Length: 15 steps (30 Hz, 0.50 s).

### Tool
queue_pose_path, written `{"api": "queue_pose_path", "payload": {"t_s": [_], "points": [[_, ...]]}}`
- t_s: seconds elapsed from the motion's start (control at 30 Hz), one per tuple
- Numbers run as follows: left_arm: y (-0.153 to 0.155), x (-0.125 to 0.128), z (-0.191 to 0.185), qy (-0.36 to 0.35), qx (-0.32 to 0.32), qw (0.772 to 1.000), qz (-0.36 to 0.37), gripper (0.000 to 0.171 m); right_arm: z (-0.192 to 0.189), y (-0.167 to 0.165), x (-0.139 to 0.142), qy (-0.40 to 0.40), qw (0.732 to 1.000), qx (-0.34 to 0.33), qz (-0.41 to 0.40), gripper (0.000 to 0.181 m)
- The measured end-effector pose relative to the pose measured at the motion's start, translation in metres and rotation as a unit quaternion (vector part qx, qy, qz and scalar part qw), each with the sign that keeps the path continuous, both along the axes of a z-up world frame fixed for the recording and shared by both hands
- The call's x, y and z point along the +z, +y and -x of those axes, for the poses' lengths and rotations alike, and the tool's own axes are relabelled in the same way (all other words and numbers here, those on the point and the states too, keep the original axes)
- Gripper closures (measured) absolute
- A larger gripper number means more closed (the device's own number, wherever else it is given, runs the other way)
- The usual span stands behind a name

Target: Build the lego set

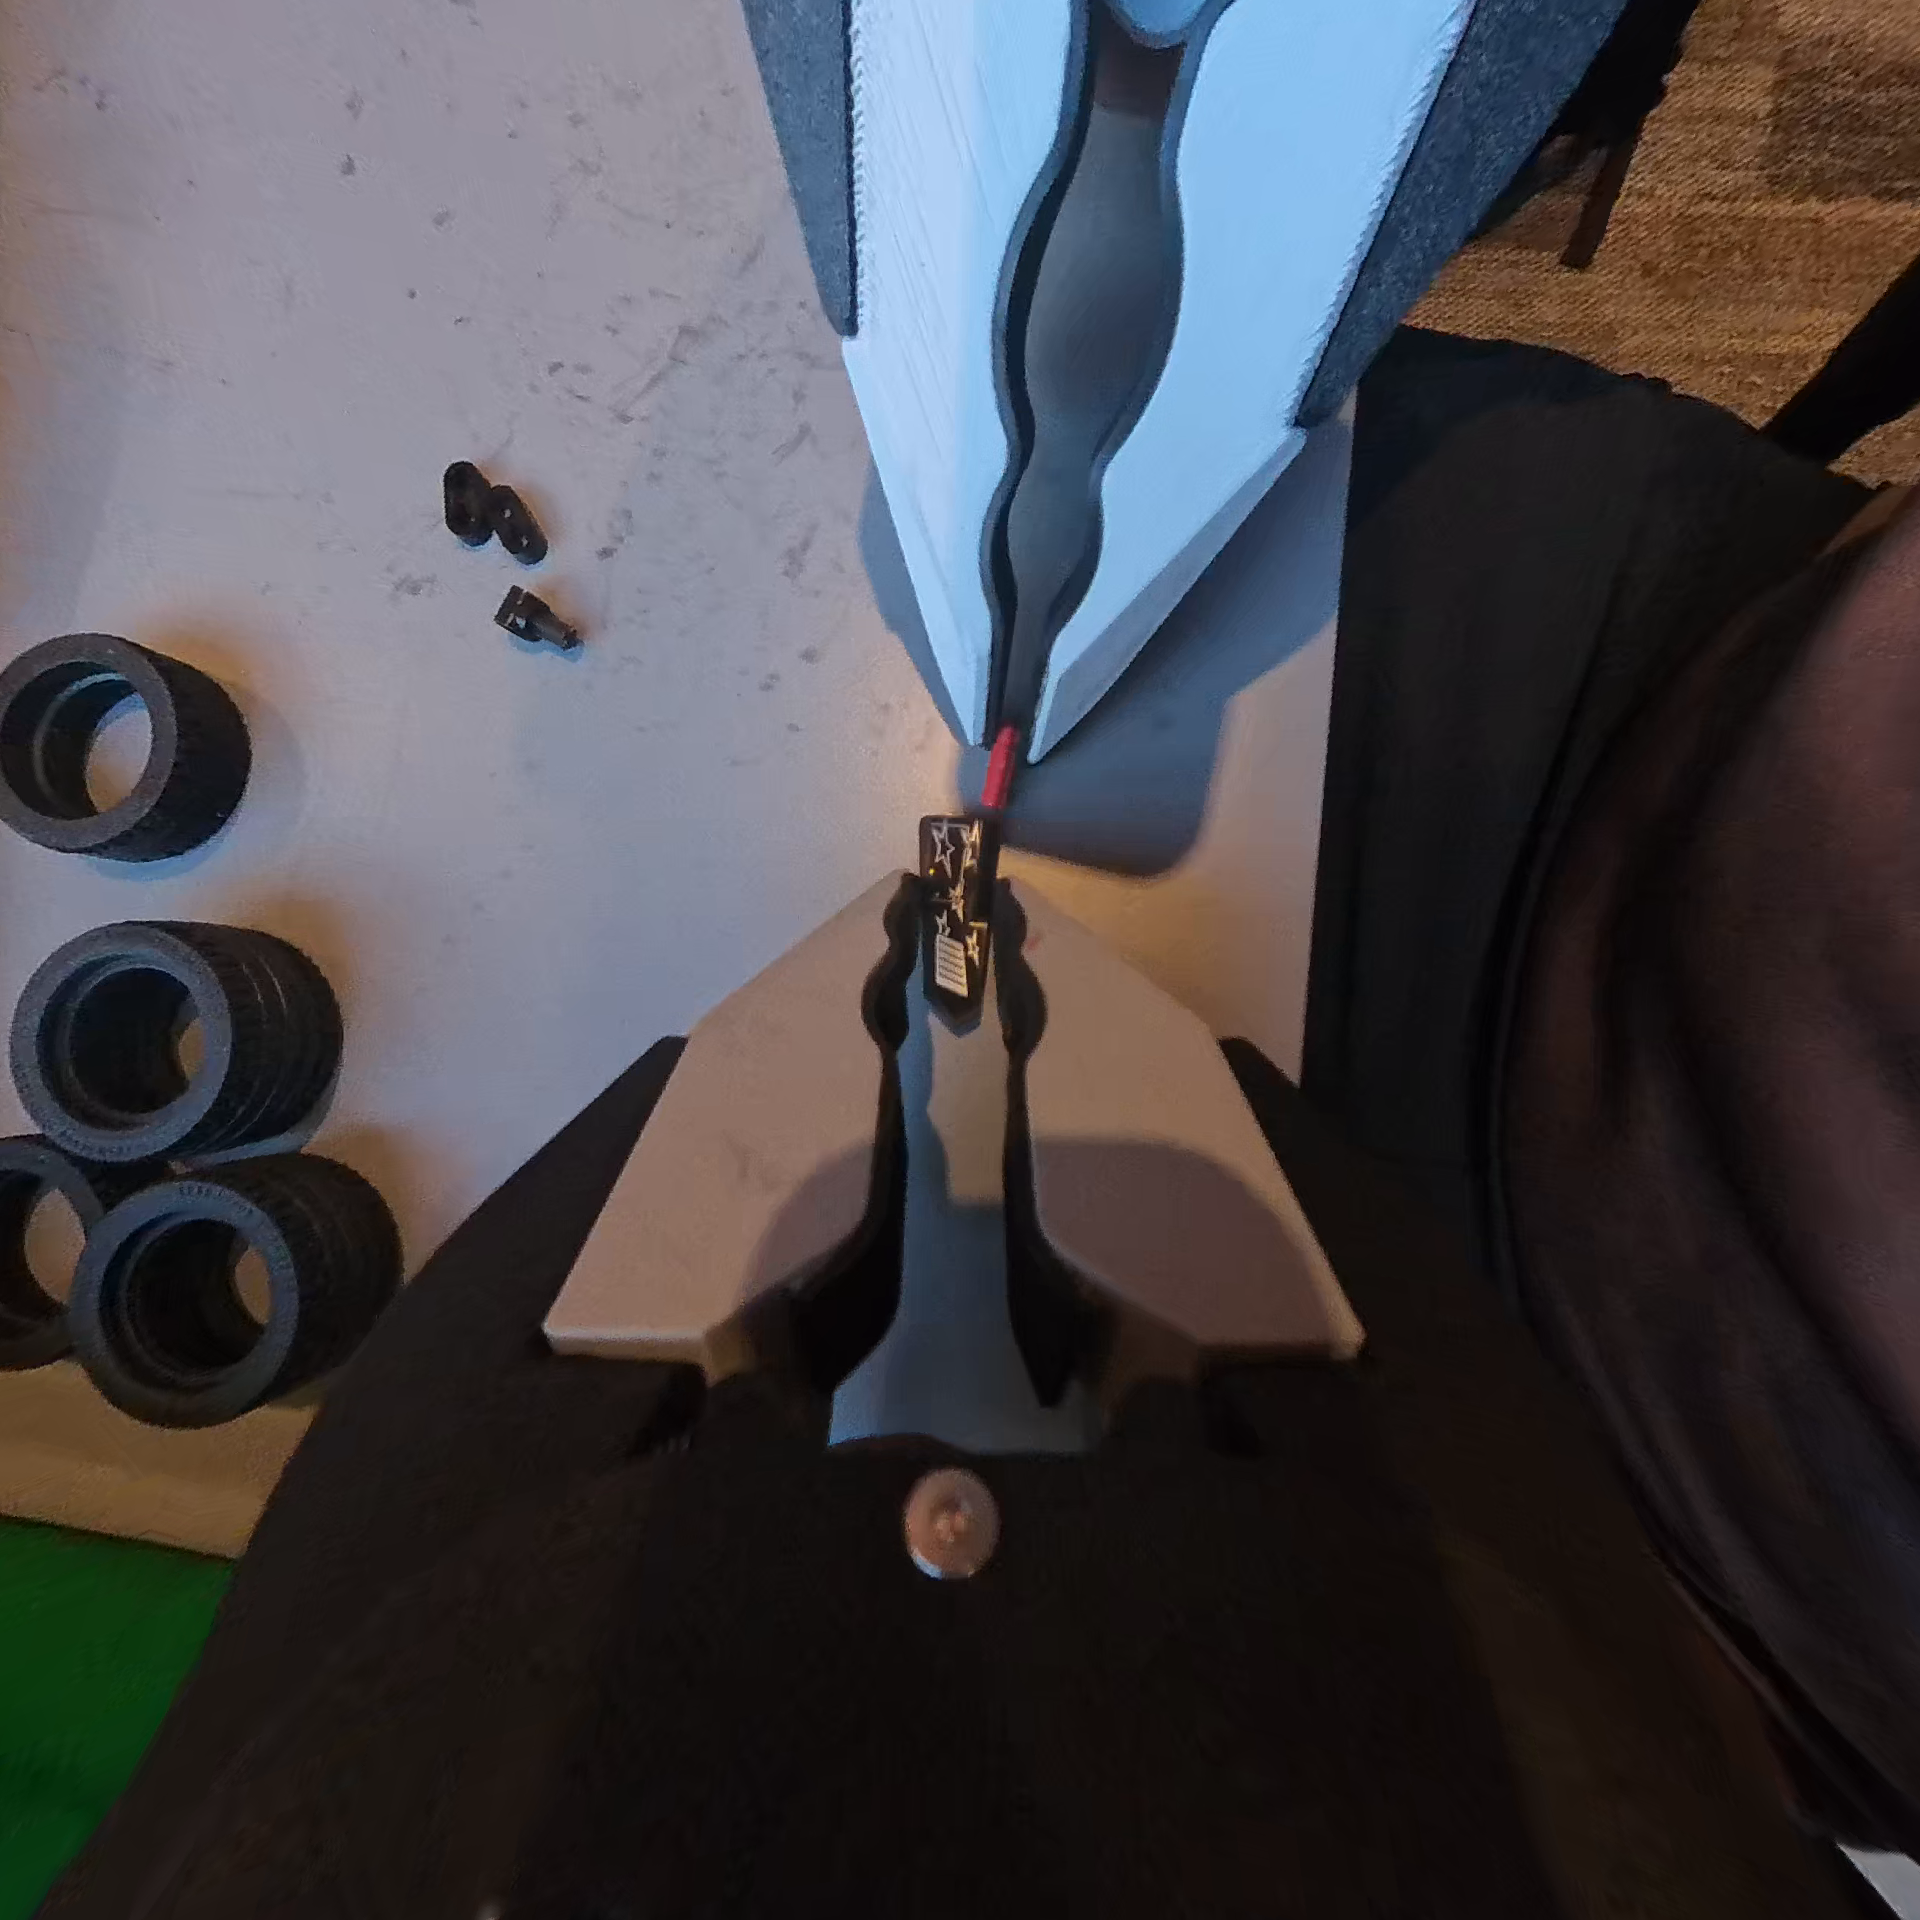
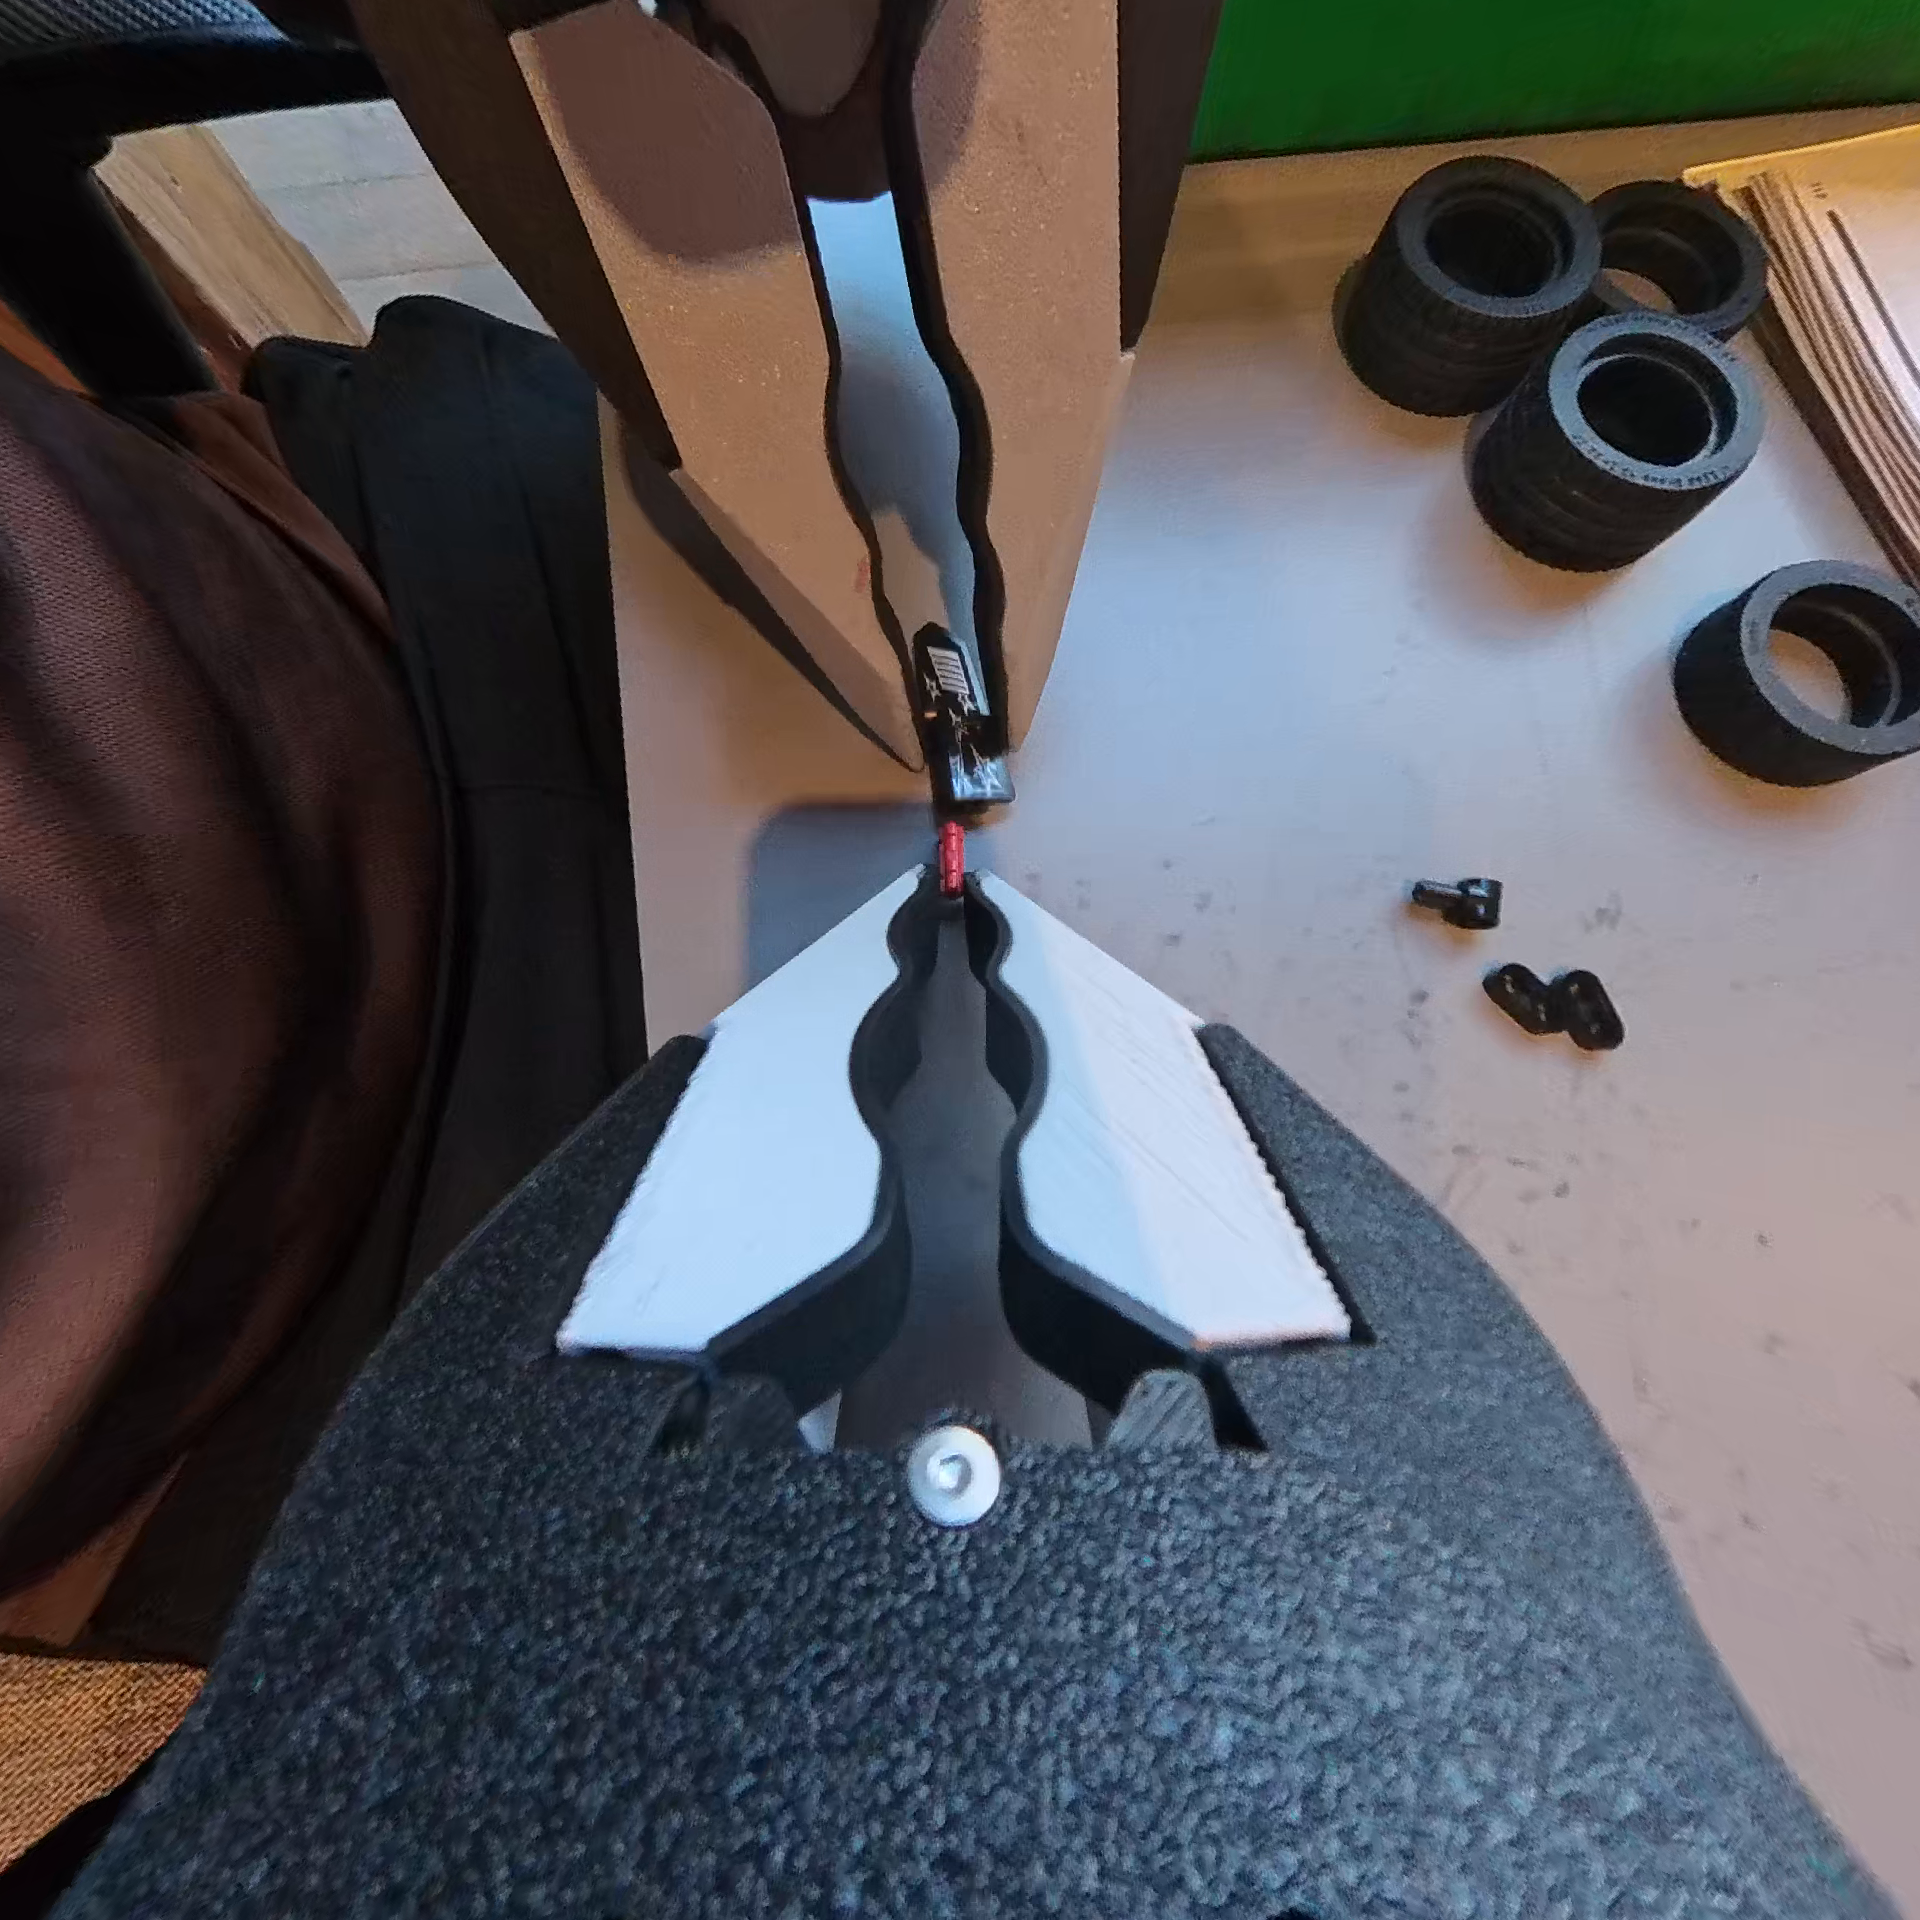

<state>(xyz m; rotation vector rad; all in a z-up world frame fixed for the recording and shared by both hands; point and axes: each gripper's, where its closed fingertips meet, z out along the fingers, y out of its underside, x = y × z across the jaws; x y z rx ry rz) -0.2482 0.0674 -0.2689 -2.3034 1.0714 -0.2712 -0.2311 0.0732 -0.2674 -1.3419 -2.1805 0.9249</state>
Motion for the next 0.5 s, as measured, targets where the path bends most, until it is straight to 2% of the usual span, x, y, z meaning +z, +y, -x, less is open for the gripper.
{"api": "queue_pose_path", "payload": {"t_s": [0.5], "points": [[-0.0003,0.0003,-0.0007,-0.032,0.014,0.999,-0.017,0.162,0.0034,-0.0002,0.0007,-0.001,1.000,-0.007,0.009,0.176]]}}
